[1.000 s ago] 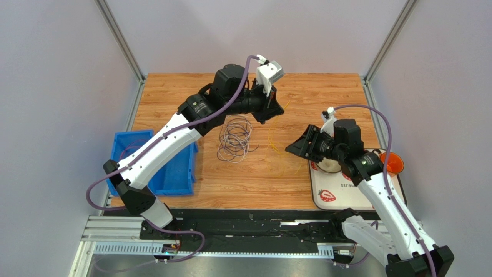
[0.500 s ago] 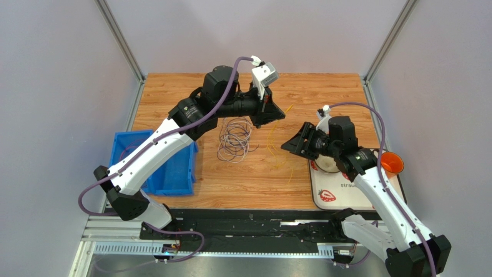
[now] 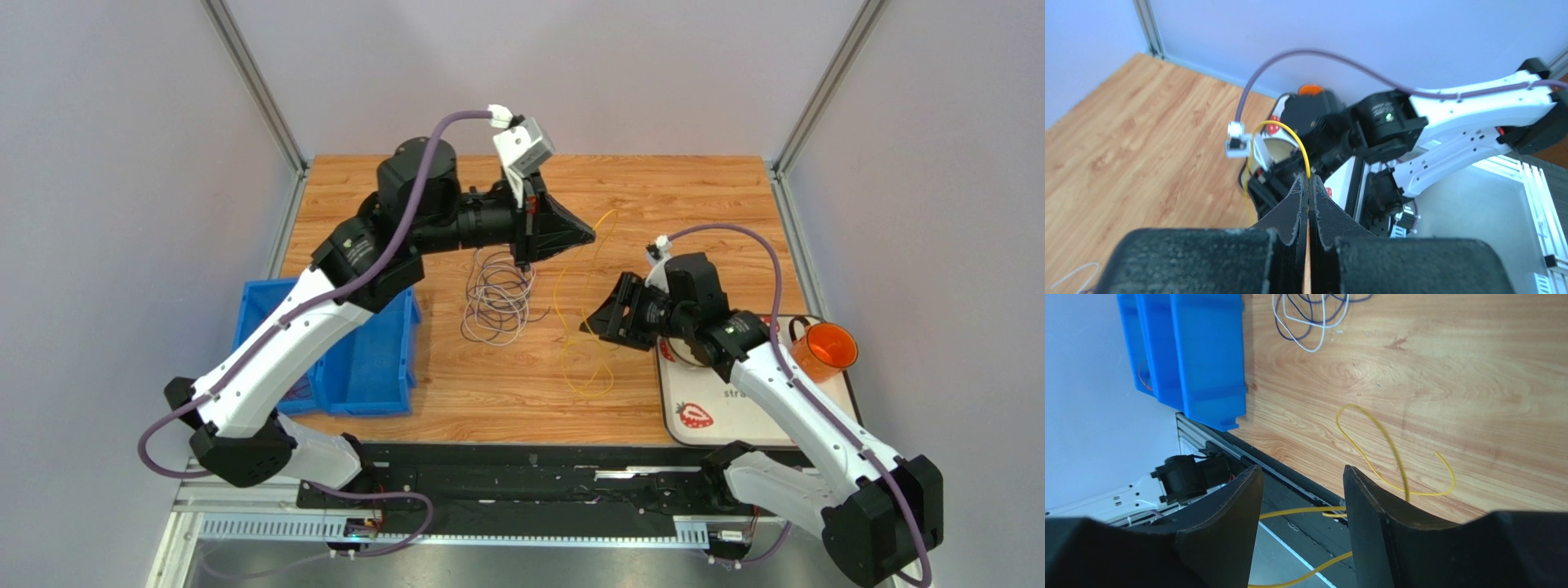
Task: Untangle the cables
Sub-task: Pick up the cable at the center of the board.
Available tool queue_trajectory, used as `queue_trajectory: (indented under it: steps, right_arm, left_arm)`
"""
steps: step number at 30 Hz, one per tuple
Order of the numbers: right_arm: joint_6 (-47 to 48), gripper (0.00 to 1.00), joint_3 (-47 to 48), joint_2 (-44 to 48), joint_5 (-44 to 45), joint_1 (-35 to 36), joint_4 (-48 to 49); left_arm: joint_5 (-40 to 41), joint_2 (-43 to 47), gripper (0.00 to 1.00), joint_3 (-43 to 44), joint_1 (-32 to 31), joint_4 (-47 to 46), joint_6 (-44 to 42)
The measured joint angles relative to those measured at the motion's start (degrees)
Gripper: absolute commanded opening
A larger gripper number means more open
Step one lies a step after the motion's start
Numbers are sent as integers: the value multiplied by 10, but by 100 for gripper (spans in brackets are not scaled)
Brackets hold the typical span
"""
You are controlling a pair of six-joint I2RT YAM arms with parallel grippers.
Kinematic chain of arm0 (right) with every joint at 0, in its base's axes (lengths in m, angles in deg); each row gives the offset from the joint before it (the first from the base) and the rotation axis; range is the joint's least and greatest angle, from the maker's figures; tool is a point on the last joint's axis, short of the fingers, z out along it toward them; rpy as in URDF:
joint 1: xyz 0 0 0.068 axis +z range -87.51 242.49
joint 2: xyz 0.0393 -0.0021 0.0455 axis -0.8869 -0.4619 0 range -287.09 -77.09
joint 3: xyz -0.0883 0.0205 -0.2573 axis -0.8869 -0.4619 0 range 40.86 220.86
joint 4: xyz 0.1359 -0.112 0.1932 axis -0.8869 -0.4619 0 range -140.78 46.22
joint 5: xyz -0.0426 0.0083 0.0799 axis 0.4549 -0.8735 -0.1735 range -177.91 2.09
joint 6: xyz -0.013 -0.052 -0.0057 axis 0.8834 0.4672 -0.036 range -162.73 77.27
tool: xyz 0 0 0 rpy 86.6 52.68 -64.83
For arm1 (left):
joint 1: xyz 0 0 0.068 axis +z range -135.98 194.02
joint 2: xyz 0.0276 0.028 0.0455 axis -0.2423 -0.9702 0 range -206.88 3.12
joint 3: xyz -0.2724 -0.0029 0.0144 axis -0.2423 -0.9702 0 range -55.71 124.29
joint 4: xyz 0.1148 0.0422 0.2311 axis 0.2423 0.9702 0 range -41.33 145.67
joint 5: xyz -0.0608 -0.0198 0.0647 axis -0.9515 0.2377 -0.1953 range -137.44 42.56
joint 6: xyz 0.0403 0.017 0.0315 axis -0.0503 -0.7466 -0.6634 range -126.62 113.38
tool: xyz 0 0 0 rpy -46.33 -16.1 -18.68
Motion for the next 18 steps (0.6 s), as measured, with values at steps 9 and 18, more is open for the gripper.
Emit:
queue_trajectory:
  steps: [9, 18]
  right_arm:
    - [-11, 53, -64, 3, 34, 49, 5]
    - [1, 56, -27, 30, 72, 50, -56]
  left_arm:
    - [82, 49, 0, 44, 0, -2, -26]
    - [216, 68, 0, 88, 1, 35, -70]
